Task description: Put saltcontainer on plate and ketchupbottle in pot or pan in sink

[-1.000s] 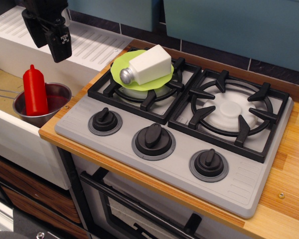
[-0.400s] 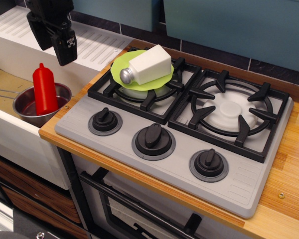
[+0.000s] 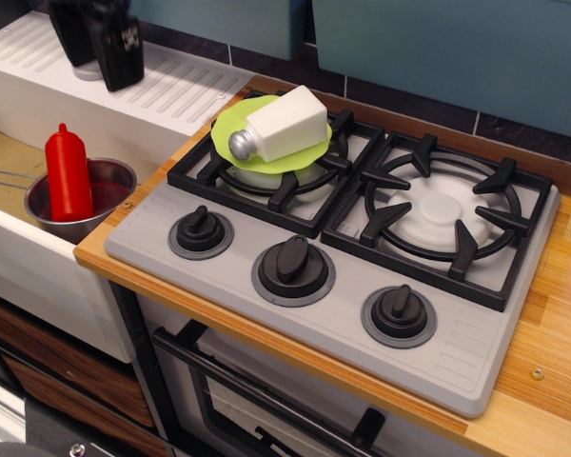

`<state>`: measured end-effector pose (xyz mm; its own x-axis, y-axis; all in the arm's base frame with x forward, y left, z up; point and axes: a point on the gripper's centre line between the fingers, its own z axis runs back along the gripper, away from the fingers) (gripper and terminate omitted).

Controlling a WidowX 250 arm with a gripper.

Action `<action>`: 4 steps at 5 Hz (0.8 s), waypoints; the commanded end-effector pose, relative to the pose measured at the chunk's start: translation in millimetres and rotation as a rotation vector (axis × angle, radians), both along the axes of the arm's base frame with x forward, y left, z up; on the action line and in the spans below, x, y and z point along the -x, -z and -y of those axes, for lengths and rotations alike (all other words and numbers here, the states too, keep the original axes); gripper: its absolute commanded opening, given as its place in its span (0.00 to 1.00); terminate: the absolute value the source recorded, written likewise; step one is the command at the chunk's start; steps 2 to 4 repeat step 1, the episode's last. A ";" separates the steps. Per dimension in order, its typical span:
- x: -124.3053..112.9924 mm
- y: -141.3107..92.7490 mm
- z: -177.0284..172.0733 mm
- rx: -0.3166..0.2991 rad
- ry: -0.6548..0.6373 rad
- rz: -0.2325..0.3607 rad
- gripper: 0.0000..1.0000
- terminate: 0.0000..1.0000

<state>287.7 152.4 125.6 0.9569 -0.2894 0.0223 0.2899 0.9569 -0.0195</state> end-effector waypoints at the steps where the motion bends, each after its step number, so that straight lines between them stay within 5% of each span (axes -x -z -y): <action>1: -12.8 -50.5 16.2 -0.038 -0.040 0.026 1.00 1.00; 4: -12.8 -50.5 16.2 -0.038 -0.040 0.026 1.00 1.00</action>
